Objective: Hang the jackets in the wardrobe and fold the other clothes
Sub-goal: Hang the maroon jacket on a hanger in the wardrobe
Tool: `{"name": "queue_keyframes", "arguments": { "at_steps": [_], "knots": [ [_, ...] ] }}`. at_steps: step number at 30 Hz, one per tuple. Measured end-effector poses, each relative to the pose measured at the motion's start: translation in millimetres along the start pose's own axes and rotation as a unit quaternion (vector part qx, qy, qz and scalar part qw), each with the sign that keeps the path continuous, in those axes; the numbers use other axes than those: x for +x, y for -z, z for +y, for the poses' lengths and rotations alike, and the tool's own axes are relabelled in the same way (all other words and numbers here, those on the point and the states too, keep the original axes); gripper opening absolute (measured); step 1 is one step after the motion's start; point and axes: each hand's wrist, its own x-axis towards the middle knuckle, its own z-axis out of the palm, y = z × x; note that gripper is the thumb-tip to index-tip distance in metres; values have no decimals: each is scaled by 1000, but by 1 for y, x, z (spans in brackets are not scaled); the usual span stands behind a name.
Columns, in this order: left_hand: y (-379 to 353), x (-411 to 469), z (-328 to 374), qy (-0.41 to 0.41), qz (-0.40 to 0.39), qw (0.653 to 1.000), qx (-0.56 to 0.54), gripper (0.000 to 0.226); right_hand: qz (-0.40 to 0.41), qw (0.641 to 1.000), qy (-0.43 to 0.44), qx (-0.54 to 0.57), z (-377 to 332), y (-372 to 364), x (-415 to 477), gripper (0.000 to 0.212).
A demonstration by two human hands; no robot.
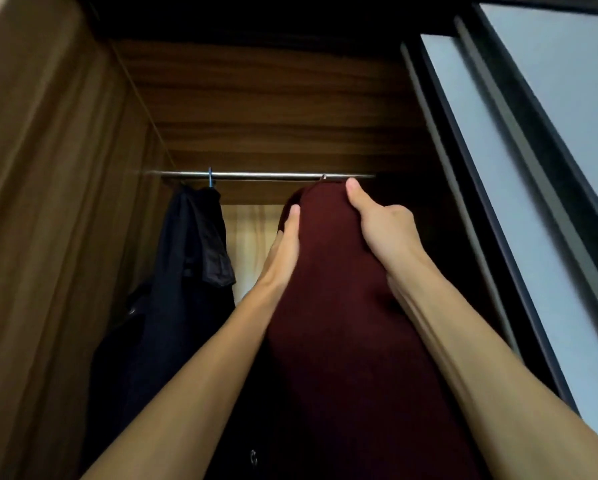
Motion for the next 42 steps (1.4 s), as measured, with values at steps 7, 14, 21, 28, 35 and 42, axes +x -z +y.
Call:
{"name": "queue_keyframes", "arguments": {
  "at_steps": [7, 14, 21, 28, 35, 42],
  "knots": [
    [16, 25, 9, -17, -13, 1000, 4, 52, 11, 999, 29, -29, -16, -33, 89, 72],
    [-2, 20, -32, -4, 31, 999, 26, 59, -14, 997, -5, -81, 38, -49, 110, 59],
    [-38, -2, -65, -13, 80, 991, 108, 42, 16, 994, 13, -106, 81, -25, 91, 50],
    [-38, -45, -75, 45, 91, 987, 125, 32, 26, 978, 78, -193, 102, -11, 43, 46],
    [-37, -80, -37, 66, 91, 986, 122, 45, 0, 969, 65, -236, 72, 13, 7, 43],
    [-28, -135, 6, 77, 103, 987, 98, 39, -7, 954, 71, -290, 38, 33, -39, 68]
  ]
}}
